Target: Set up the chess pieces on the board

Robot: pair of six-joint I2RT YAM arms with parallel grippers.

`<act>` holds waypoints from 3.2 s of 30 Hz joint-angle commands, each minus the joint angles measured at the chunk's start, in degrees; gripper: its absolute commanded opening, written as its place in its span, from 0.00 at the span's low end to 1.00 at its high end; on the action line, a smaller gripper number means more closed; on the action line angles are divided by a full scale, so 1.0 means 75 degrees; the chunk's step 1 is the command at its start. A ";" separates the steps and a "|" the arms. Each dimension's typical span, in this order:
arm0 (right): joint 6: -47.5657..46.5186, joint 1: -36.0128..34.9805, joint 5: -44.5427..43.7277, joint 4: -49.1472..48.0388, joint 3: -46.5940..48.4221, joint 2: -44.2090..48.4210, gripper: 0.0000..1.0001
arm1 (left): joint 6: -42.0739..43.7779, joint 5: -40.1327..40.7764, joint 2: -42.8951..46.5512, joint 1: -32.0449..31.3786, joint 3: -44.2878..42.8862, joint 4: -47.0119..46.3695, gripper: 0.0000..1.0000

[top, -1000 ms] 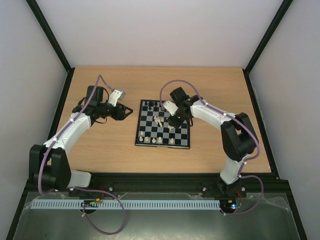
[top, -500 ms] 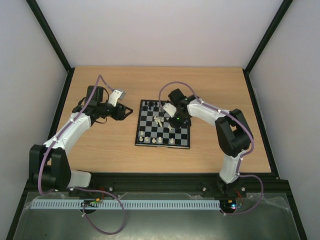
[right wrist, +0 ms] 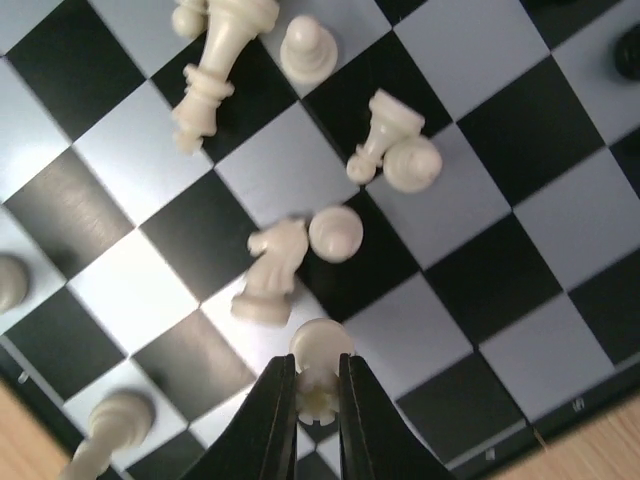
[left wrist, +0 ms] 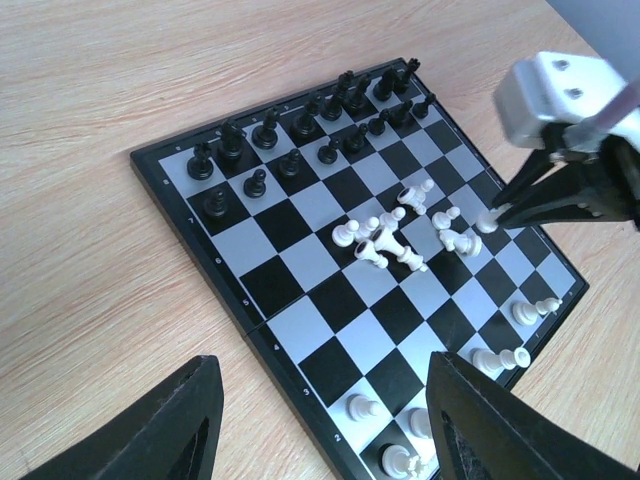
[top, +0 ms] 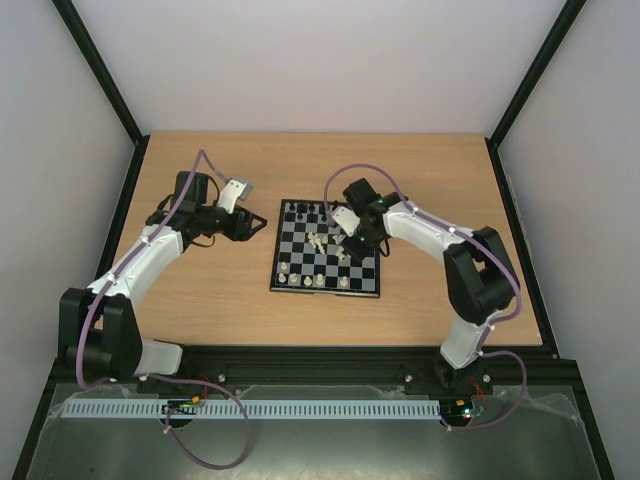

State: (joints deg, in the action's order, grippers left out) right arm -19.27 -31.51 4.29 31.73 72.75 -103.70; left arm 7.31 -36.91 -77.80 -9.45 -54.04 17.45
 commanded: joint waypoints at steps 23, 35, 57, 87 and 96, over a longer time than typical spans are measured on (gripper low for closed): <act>-0.0941 0.0055 0.0289 0.0252 -0.3067 0.2734 0.07 | 0.0320 0.0131 -0.0633 -0.1062 -0.0418 0.0075 0.60; -0.0789 0.0060 0.0161 0.0011 -0.2761 0.2327 0.08 | 0.0332 0.0141 -0.0543 -0.1068 -0.0269 0.0036 0.60; -0.0100 0.0064 0.0339 0.0354 -0.0539 0.1630 0.30 | 0.0401 0.0175 -0.0471 -0.1065 -0.0208 0.0182 0.62; 0.0353 0.0064 0.0270 0.0457 0.1107 -0.1087 0.19 | 0.0450 0.0163 -0.0199 -0.0656 -0.0060 0.0251 0.62; 0.0377 0.0064 0.0219 0.0488 0.0937 -0.1033 0.13 | 0.0416 0.0166 -0.0186 -0.0650 0.0010 0.0187 0.62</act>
State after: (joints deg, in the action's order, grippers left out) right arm -17.10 -31.14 6.61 32.32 80.75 -111.18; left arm 10.70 -35.42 -80.51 -14.70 -54.89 19.20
